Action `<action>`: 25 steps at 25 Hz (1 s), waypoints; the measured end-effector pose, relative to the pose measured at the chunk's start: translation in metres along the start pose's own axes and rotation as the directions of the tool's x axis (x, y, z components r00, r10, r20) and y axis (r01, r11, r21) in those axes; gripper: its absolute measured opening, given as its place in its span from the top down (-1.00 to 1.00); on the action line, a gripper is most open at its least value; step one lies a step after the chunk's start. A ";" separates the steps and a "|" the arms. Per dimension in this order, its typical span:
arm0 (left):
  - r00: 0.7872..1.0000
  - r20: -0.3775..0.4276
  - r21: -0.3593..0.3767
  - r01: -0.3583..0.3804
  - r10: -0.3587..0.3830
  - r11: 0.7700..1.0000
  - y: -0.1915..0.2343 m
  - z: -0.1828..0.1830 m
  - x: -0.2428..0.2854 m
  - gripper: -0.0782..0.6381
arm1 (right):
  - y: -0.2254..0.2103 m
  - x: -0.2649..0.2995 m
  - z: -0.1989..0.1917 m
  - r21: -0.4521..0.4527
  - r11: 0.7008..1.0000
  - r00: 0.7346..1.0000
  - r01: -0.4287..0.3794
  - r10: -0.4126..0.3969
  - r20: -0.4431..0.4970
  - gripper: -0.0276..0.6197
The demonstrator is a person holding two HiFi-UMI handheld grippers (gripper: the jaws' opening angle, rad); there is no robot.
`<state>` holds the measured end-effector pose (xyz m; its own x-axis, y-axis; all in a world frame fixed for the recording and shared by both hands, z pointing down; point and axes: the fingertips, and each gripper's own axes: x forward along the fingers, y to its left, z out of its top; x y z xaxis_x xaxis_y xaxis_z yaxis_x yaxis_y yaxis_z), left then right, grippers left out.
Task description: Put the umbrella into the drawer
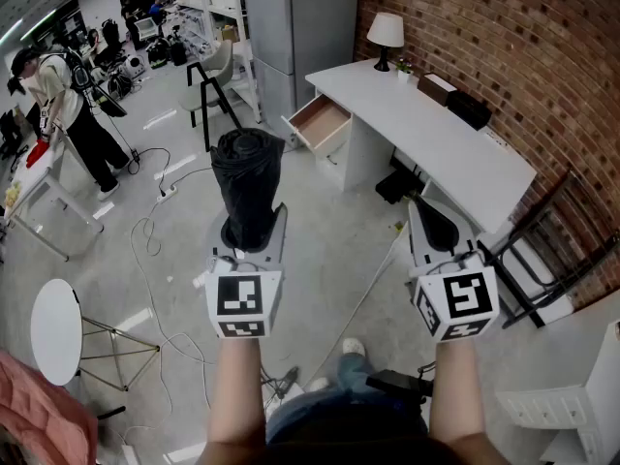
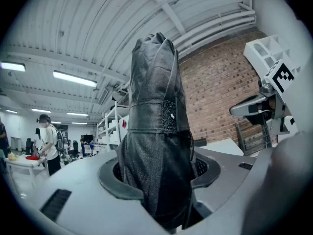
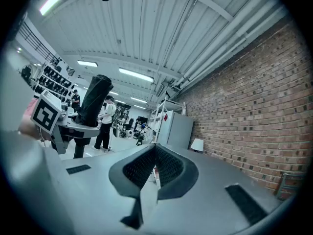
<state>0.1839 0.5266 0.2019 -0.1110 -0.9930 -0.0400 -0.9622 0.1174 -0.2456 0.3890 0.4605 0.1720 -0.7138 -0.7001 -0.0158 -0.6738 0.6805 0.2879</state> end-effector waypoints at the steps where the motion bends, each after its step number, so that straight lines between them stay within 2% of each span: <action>1: 1.000 0.005 0.004 0.001 -0.001 1.000 -0.001 0.003 -0.003 0.16 | 0.000 -0.004 0.002 -0.001 1.000 1.000 0.004 -0.004 0.003 0.92; 8: 0.999 0.041 0.030 -0.025 0.024 0.999 0.003 0.014 -0.026 0.16 | -0.001 -0.028 0.013 -0.007 0.998 0.998 0.059 -0.058 0.010 0.92; 10: 0.998 0.058 0.032 -0.036 0.034 0.999 0.004 0.017 -0.029 0.16 | -0.001 -0.030 0.014 -0.007 0.999 0.999 0.050 -0.050 0.019 0.92; 14: 0.998 0.057 0.032 -0.042 0.040 0.999 0.005 0.017 -0.025 0.16 | -0.008 -0.025 0.015 0.062 0.997 0.997 0.046 -0.050 0.061 0.92; 17: 0.998 0.048 0.032 -0.053 0.051 0.998 0.012 0.013 -0.015 0.16 | -0.015 -0.011 0.012 0.099 0.993 0.996 0.057 -0.064 0.065 0.91; 25: 0.997 0.005 0.023 -0.072 0.072 0.997 0.036 -0.012 0.047 0.16 | -0.027 0.063 -0.014 0.094 0.995 0.999 0.015 -0.020 0.046 0.91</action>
<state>0.1414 0.4836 0.2029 -0.1790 -0.9819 -0.0625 -0.9457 0.1892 -0.2642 0.3653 0.3950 0.1764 -0.7086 -0.7026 -0.0652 -0.6995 0.6872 0.1959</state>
